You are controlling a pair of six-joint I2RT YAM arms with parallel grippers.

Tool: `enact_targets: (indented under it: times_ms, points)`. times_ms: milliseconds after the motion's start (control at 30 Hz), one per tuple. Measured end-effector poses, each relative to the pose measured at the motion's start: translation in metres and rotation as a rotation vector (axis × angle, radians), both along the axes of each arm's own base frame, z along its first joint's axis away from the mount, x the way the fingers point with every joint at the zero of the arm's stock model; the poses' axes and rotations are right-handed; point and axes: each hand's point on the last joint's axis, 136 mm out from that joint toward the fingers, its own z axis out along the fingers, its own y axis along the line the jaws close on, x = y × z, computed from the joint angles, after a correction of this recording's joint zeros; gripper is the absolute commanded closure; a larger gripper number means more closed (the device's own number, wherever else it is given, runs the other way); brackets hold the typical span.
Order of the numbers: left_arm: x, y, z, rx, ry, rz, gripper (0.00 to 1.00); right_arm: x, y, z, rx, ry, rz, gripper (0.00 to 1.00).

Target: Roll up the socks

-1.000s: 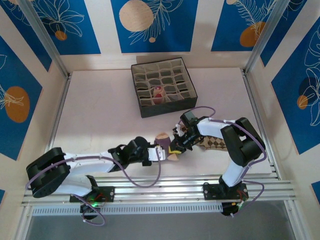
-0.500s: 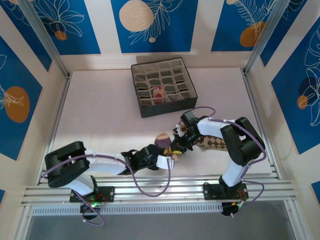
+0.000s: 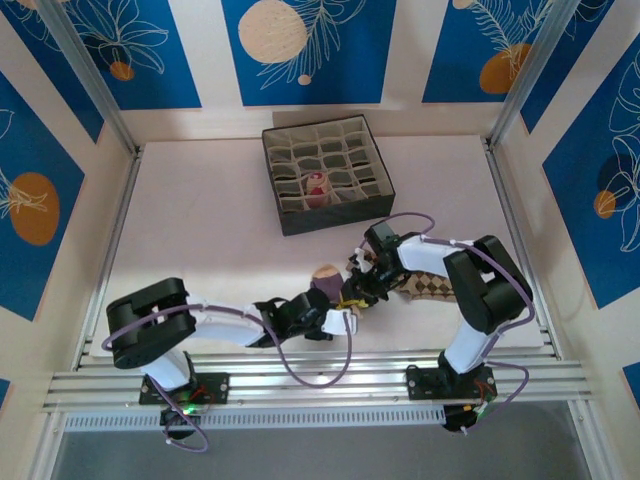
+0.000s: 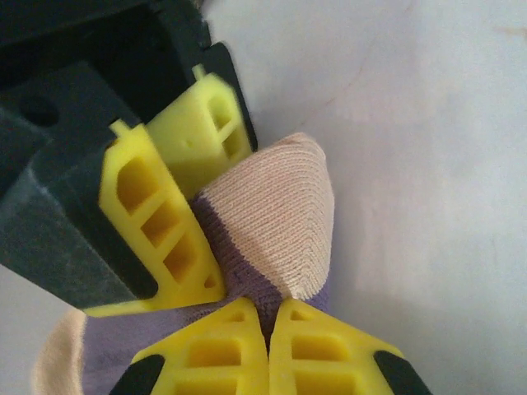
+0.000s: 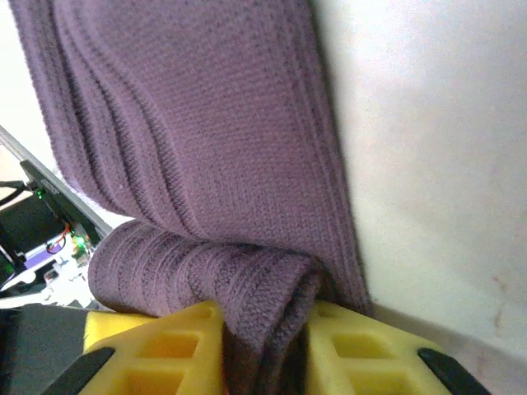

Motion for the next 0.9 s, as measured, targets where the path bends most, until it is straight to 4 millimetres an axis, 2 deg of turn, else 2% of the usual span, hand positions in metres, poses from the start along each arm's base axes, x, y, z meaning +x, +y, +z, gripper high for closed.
enact_targets:
  times_ms: [67, 167, 333, 500, 700, 900]
  points:
    - [0.002, -0.001, 0.000, -0.036, 0.077, 0.006, 1.00, -0.001, -0.005, 0.002, -0.007, -0.034, -0.003, 0.52]
    - [0.005, -0.003, 0.002, -0.092, 0.185, 0.007, 1.00, -0.003, -0.012, 0.005, -0.005, -0.074, -0.011, 0.45]
    - [0.010, -0.001, 0.004, -0.163, 0.347, -0.004, 1.00, -0.003, -0.020, 0.022, 0.029, -0.161, -0.032, 0.42]
    - [0.016, 0.005, 0.006, -0.226, 0.508, -0.014, 1.00, 0.007, -0.023, 0.038, 0.079, -0.272, -0.060, 0.41]
    - [0.025, 0.014, 0.007, -0.289, 0.694, -0.010, 1.00, 0.014, -0.019, 0.038, 0.114, -0.313, -0.061, 0.41]
    - [0.032, 0.018, 0.006, -0.330, 0.846, 0.000, 1.00, 0.021, -0.013, 0.027, 0.130, -0.312, -0.054, 0.41]
